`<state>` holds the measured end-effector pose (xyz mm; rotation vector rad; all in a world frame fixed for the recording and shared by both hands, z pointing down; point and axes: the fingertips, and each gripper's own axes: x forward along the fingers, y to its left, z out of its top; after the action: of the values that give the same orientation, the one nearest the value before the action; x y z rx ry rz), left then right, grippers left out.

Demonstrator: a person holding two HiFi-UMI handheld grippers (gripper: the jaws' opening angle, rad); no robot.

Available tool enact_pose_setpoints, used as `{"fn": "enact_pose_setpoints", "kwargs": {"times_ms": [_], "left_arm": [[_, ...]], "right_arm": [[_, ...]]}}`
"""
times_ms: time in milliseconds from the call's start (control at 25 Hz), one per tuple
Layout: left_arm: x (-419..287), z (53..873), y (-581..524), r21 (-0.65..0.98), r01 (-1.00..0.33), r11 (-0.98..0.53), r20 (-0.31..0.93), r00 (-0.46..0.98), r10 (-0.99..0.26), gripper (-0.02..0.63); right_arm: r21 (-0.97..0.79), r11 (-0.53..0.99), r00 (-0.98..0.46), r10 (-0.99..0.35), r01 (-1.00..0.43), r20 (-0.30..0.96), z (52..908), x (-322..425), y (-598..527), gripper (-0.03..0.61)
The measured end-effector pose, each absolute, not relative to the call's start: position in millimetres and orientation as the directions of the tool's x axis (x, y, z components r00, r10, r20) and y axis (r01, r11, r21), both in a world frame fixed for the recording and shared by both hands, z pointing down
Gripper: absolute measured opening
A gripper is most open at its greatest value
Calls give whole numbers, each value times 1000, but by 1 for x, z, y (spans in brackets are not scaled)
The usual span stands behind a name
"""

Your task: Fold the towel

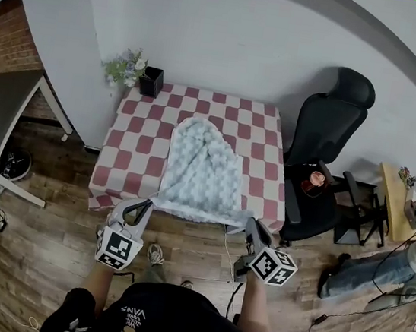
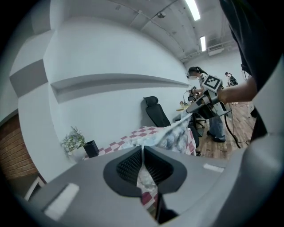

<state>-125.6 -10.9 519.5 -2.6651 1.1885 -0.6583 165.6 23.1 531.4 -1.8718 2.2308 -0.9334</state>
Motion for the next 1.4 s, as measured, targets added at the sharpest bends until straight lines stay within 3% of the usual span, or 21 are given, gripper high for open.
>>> {"fn": "enact_pose_setpoints", "kwargs": {"times_ms": [680,1120,1160,1280,1400], "left_arm": [[-124,600,-126,-151,-514,-844,503,696,-514,20],[-110,661,-162,-71,-482,-873,615,668,-419,23],[-108,664,-165,-70,-476,-877,624,665,-410,21],[-107,666,-175,-62,-486,-872,638,652,-409,25],[-103,662,-197,-67,-510,-858,634,642,-431,111]], "right_arm": [[-406,-228,-4,-868,-885,496,605,165,-62,15],[-281,-290,40,-758,-915,651,658,170,-87,18],[-256,-304,57,-739,-918,671,662,174,-89,24],[-194,-336,116,-715,-922,690,665,190,-100,166],[-185,-306,107,-732,-934,673,657,199,-122,190]]}}
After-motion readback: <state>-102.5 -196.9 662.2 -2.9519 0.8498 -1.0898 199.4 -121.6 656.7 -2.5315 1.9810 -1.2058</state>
